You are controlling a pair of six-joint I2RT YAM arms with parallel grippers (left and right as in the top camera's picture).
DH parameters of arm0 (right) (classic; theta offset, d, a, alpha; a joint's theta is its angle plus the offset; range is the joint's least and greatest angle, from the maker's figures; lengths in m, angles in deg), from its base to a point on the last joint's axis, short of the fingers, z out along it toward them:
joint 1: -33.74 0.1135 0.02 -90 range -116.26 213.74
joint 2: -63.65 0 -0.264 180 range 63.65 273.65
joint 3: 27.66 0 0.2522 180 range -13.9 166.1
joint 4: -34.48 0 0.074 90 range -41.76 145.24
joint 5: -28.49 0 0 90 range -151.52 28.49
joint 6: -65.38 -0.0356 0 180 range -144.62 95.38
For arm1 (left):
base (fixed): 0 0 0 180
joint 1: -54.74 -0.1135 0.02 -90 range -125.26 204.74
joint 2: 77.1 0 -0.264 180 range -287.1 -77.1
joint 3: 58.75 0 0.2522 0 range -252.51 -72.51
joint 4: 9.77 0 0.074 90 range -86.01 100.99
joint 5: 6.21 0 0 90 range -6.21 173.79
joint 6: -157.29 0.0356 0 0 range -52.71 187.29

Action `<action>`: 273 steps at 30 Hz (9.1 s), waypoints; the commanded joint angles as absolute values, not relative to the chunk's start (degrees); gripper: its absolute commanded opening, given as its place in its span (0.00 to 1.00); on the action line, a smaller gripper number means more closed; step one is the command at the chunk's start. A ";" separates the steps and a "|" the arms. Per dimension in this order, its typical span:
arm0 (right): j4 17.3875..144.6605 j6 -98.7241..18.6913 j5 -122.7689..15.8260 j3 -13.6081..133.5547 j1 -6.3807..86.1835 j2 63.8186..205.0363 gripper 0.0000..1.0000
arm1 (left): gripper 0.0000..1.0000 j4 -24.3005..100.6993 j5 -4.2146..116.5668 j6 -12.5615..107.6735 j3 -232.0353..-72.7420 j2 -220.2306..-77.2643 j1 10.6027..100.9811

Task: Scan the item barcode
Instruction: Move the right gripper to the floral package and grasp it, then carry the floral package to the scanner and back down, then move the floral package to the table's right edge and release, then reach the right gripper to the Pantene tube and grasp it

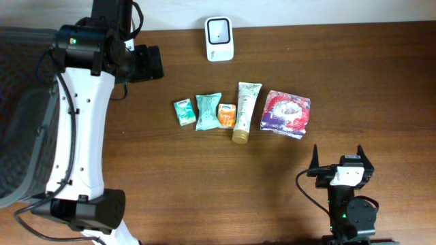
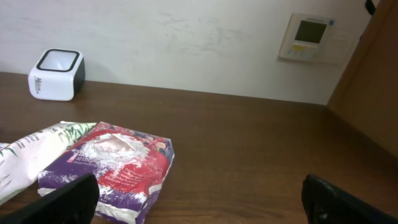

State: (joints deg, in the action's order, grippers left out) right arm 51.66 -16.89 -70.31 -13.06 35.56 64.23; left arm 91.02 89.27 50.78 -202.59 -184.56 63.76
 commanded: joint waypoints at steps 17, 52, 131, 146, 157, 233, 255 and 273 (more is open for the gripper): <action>56.75 -12.61 -56.24 30.50 35.15 97.74 0.99 | 0.99 91.10 90.25 50.61 -203.01 -184.23 63.56; 112.73 -12.83 -24.83 78.89 22.51 190.09 0.17 | 0.99 91.10 90.25 50.61 -203.01 -184.23 63.56; 68.84 -49.63 -21.29 69.95 40.79 157.93 0.04 | 0.99 91.10 90.25 50.61 -203.01 -184.23 63.56; 90.96 -50.25 -64.78 69.95 44.28 158.31 0.04 | 0.99 91.10 90.25 50.61 -203.01 -184.23 63.56; 105.69 -49.94 -115.51 69.89 44.22 169.23 0.04 | 0.99 91.10 90.25 50.61 -203.01 -184.23 63.56; 59.46 -61.81 -50.18 93.16 27.91 185.12 0.04 | 0.99 91.10 90.27 50.61 -203.01 -184.23 63.56; 83.94 -51.40 -53.61 92.18 -6.86 187.59 0.47 | 0.99 91.10 90.25 50.61 -203.01 -184.23 63.56; 111.11 -30.25 -40.11 92.00 36.79 181.15 0.76 | 0.99 91.10 90.25 50.61 -203.01 -184.23 63.56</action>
State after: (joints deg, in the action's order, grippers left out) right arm 111.70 -30.95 -34.16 92.27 30.08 177.96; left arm 91.21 89.86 50.78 -202.59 -184.60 63.76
